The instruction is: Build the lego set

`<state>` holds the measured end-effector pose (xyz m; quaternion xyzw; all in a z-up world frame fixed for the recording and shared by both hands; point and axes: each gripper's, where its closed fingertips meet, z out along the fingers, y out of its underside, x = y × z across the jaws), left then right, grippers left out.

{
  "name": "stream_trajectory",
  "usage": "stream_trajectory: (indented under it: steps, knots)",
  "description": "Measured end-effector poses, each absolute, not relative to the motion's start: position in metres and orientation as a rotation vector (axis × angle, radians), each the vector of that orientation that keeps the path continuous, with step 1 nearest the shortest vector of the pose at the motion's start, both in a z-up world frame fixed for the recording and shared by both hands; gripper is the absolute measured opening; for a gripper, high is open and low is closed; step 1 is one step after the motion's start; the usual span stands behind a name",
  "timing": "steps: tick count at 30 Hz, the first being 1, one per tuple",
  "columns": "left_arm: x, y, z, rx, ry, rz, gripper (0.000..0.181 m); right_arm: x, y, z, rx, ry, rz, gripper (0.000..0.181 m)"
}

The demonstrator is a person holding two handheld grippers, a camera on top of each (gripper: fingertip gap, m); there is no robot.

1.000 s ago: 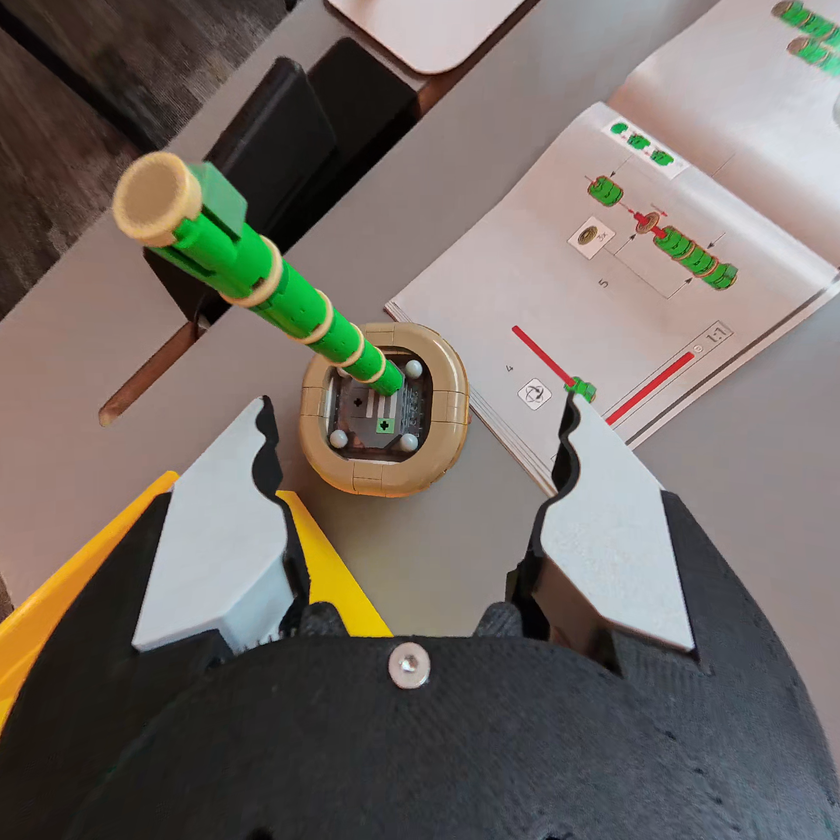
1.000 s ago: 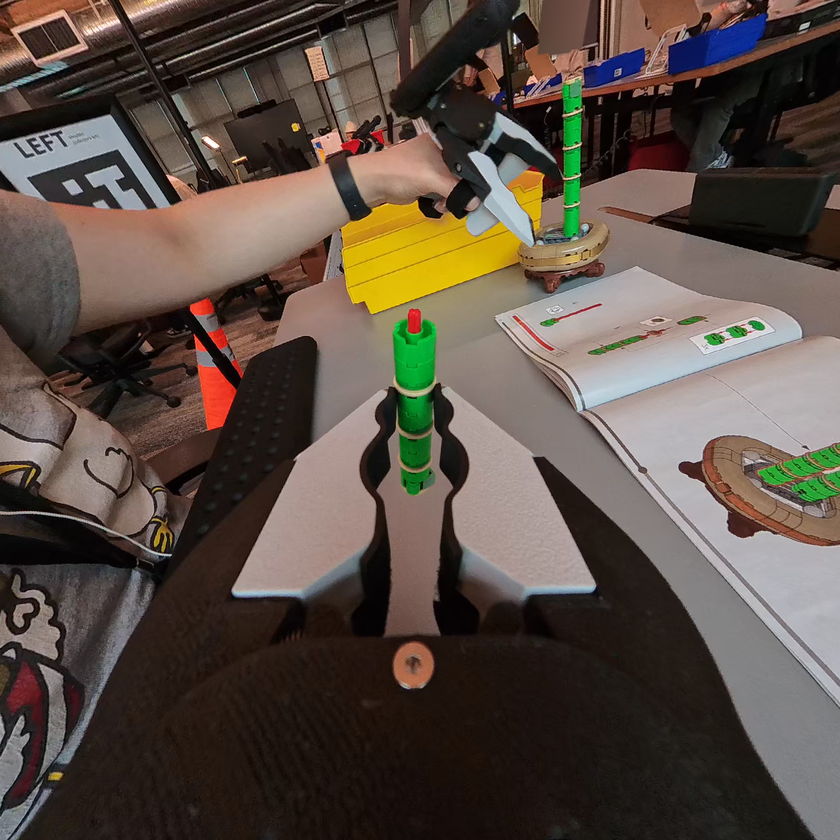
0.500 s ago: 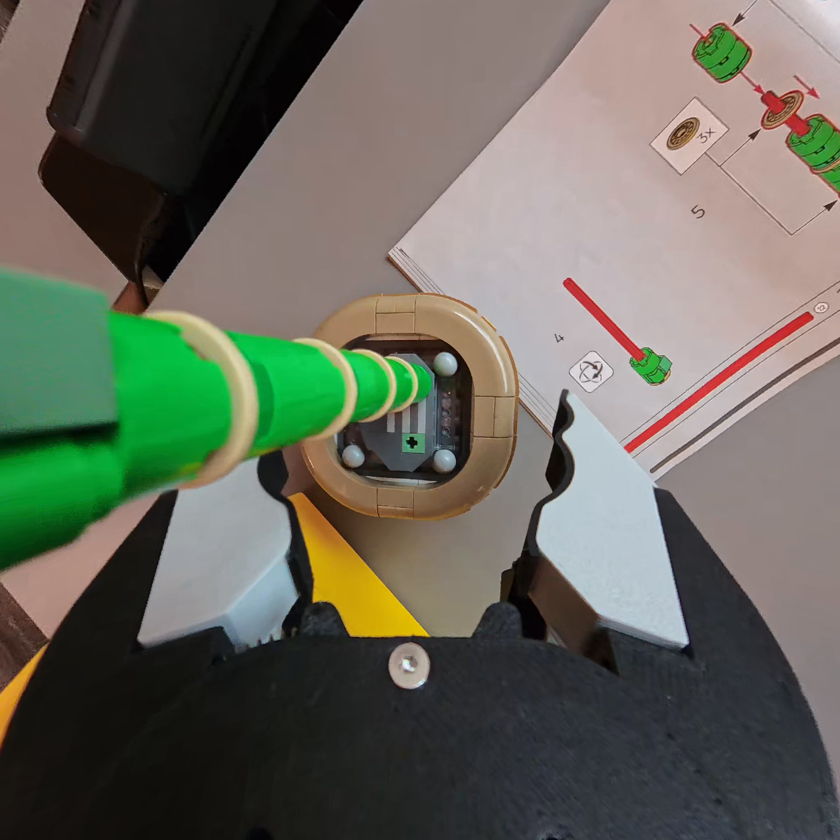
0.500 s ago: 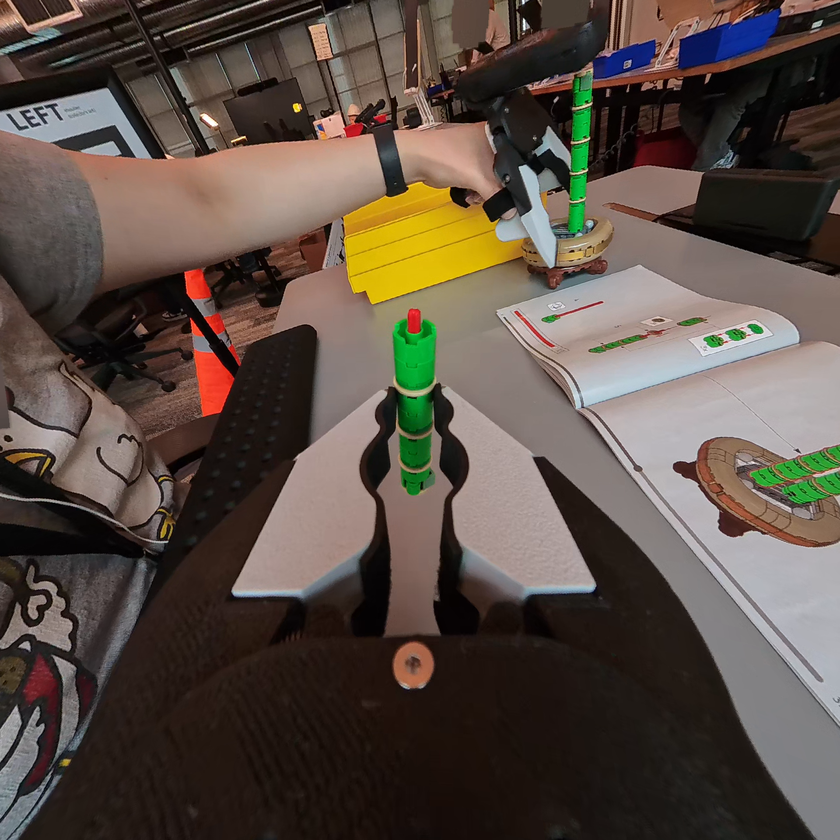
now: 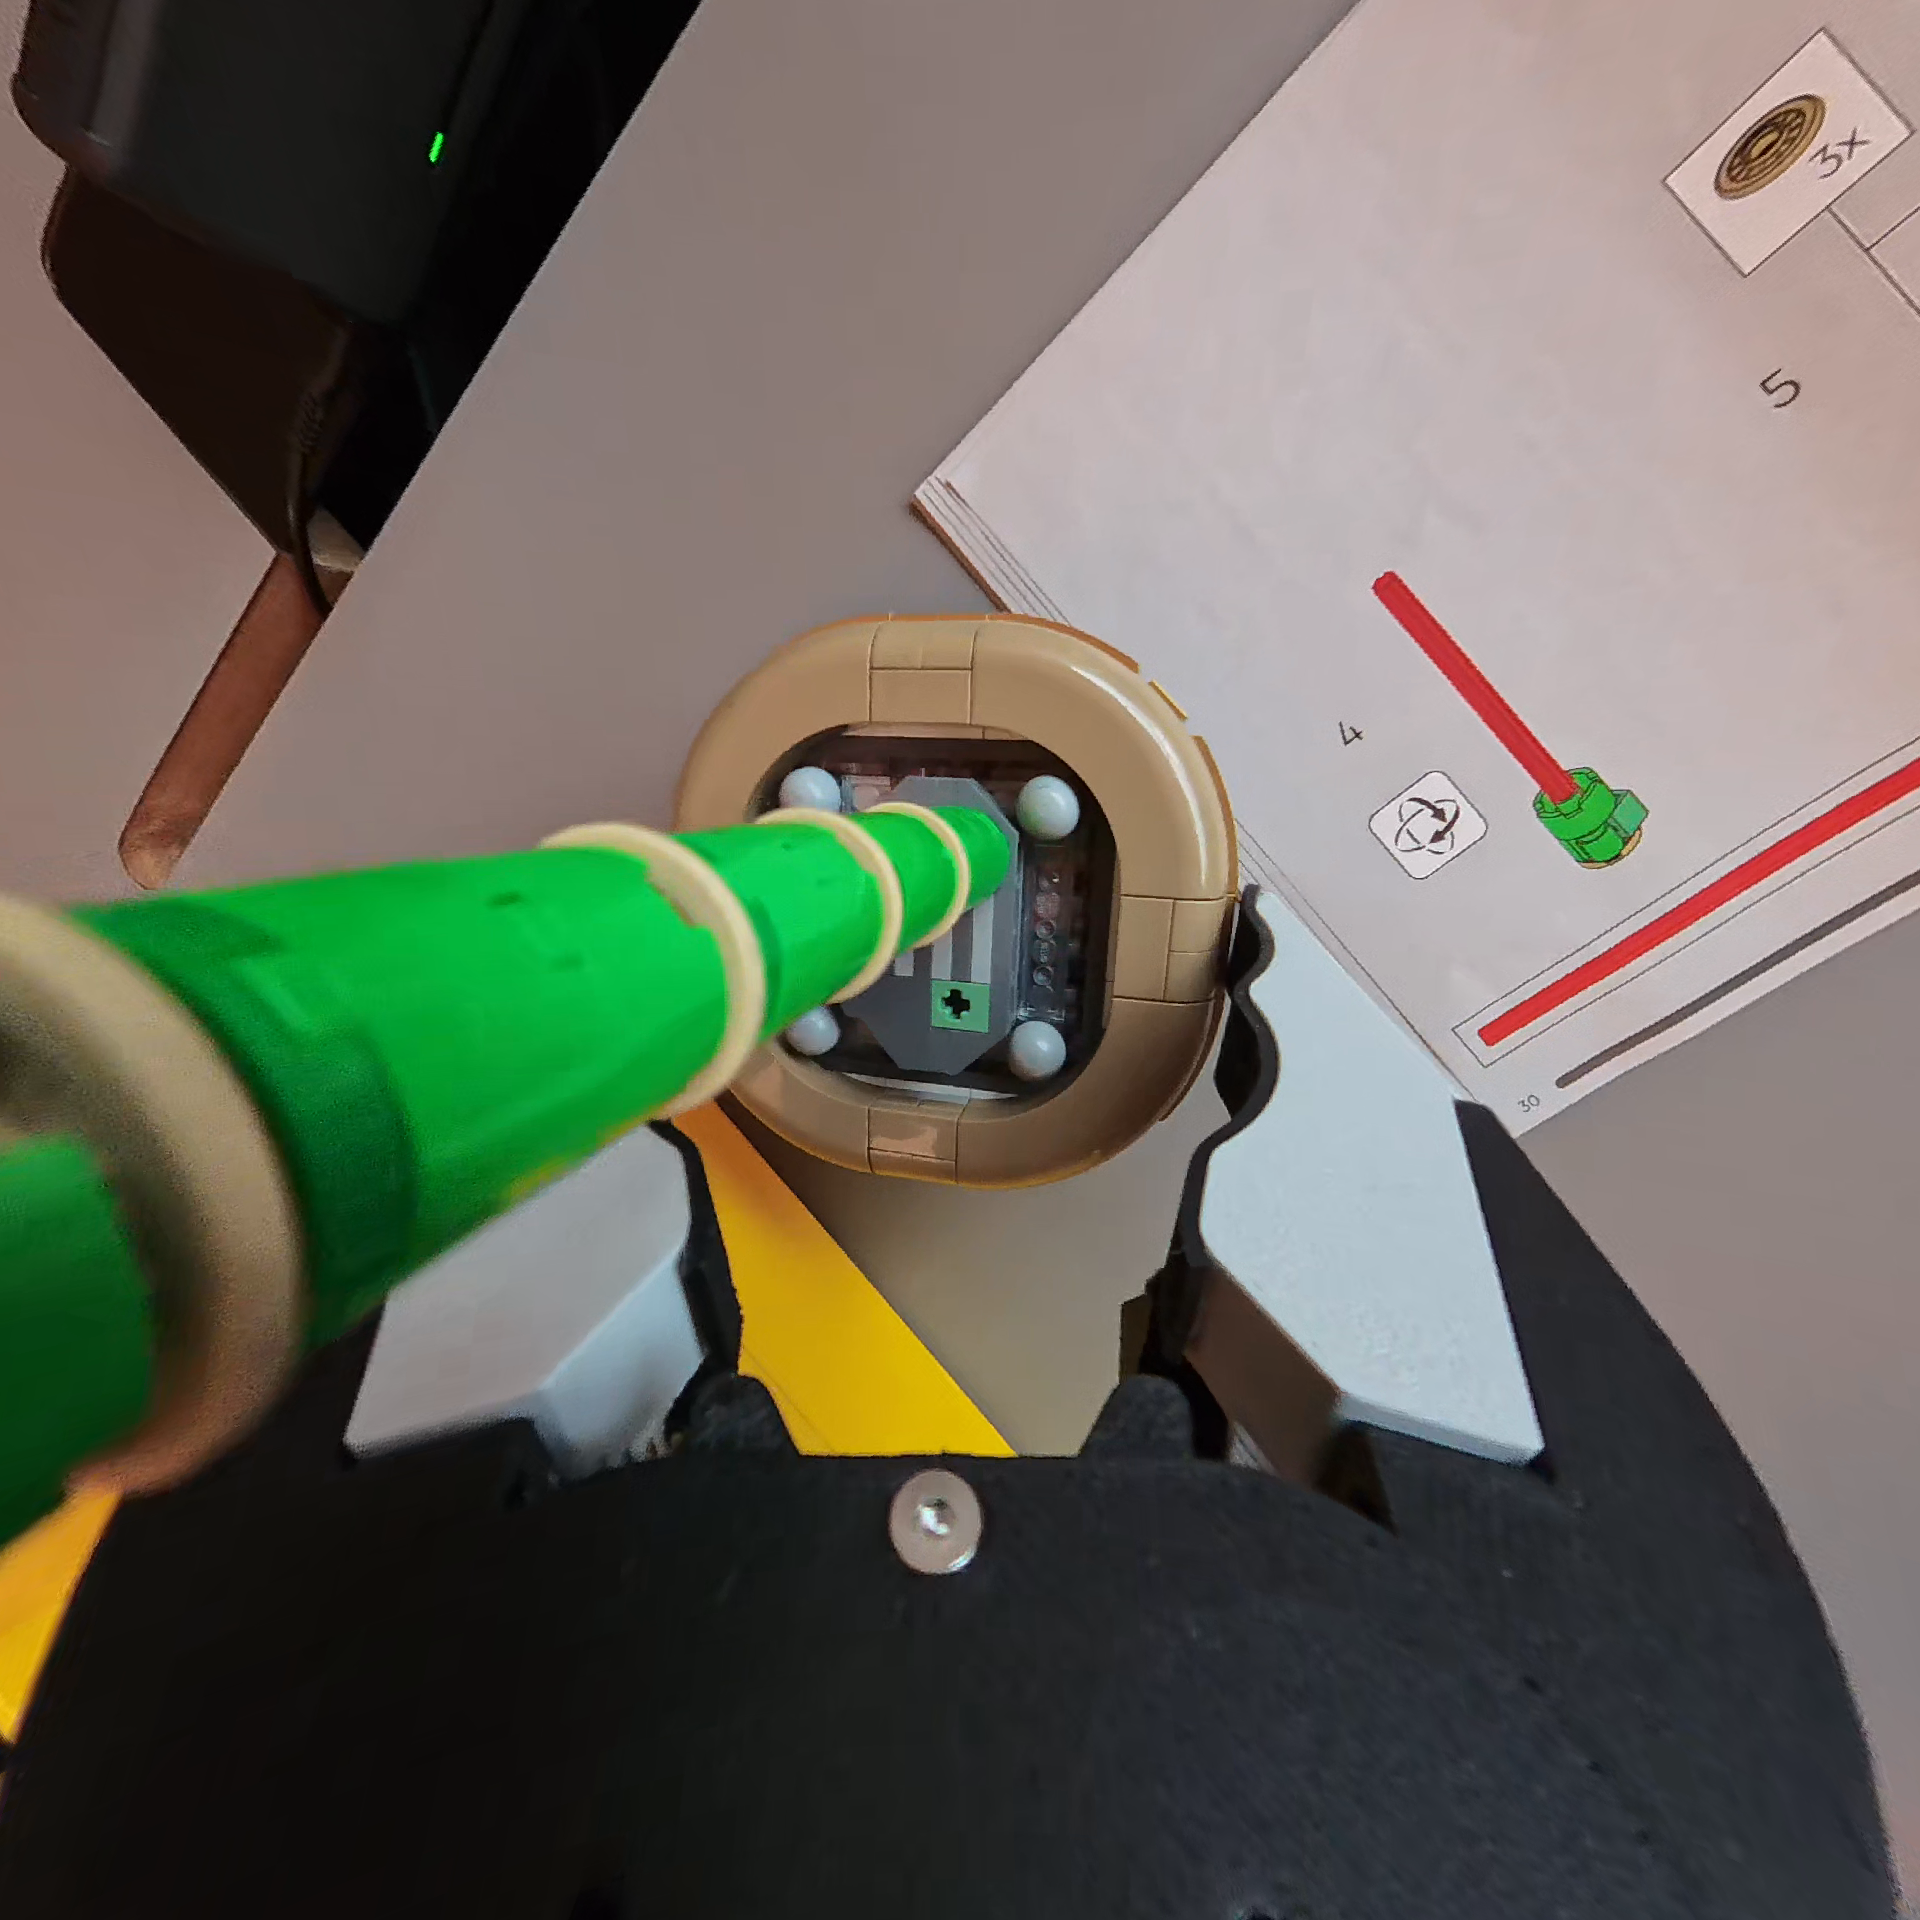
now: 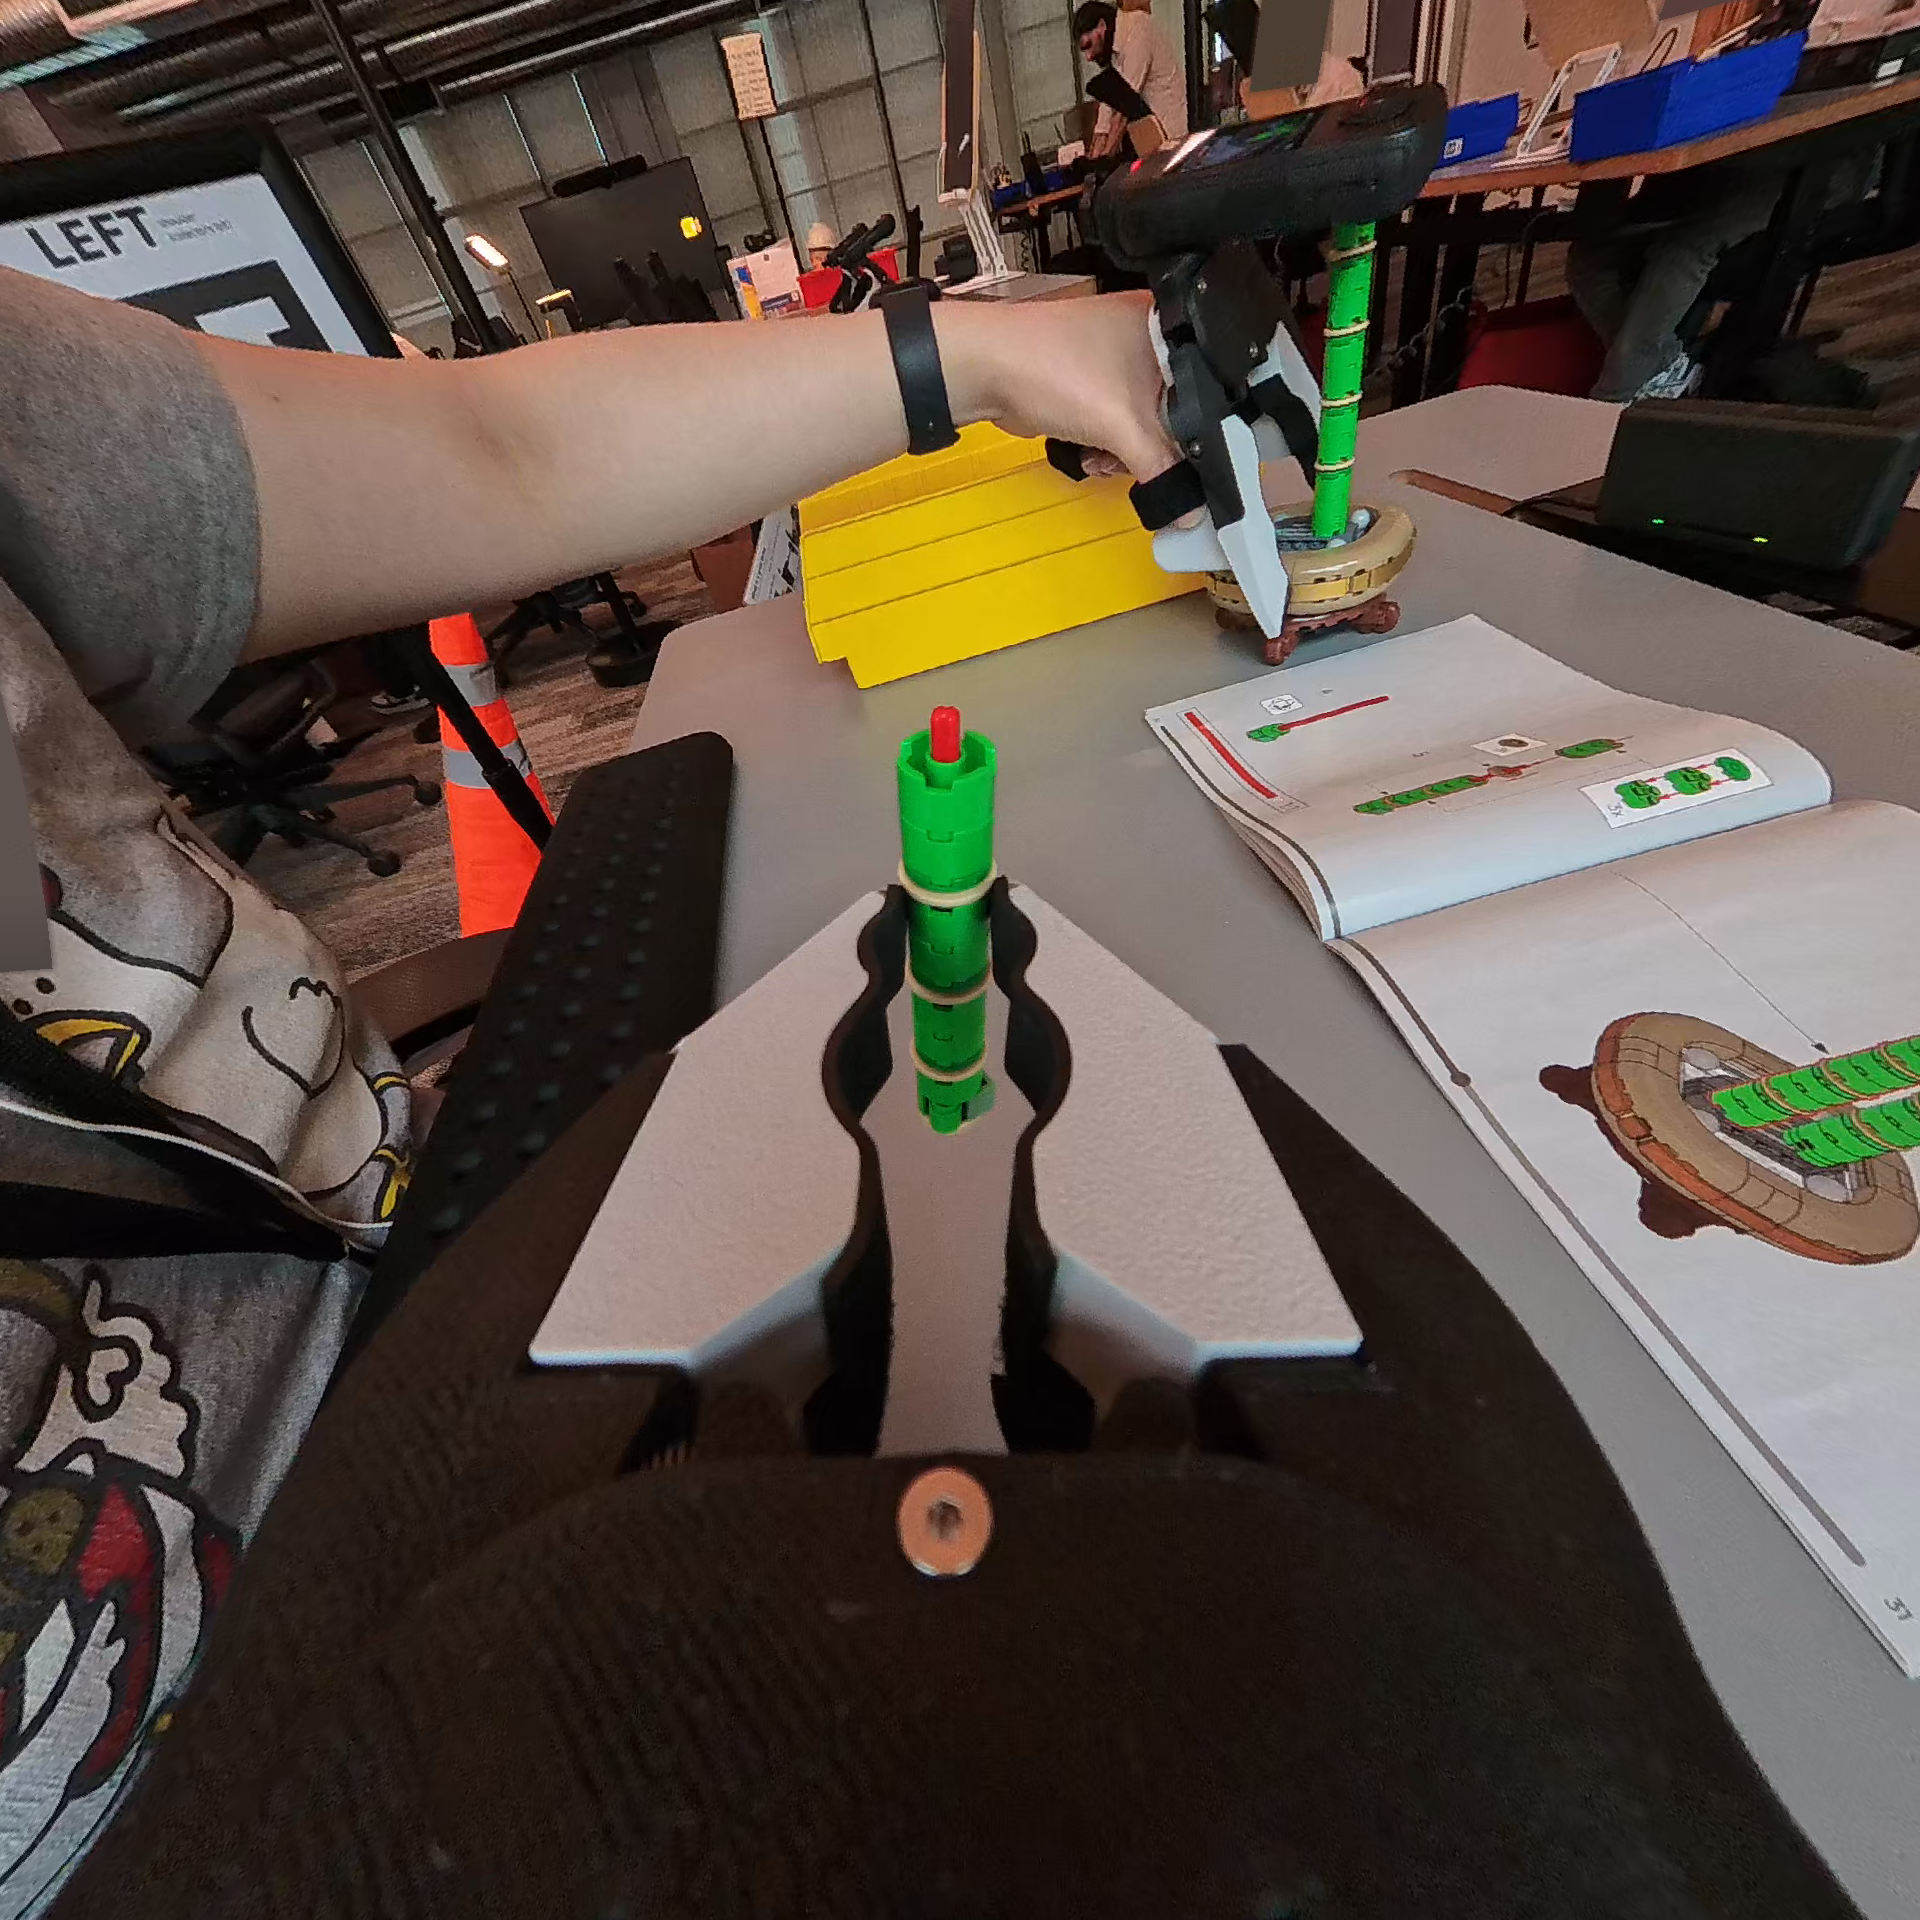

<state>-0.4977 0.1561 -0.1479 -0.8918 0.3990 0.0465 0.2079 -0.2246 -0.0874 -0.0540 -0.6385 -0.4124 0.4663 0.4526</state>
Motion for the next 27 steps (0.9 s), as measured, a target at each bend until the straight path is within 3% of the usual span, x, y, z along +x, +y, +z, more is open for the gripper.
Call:
stream_trajectory:
  steps: [11,27]
  knots:
    - [-0.511,0.126,-0.148,-2.557,1.01,0.176,0.103,-0.225,-0.091,-0.055,-1.573,-1.043,1.138,0.015]
    - [-0.488,0.006,-0.147,-2.46,1.125,0.12,0.103,-0.225,-0.087,-0.058,-1.599,-1.033,1.087,0.015]
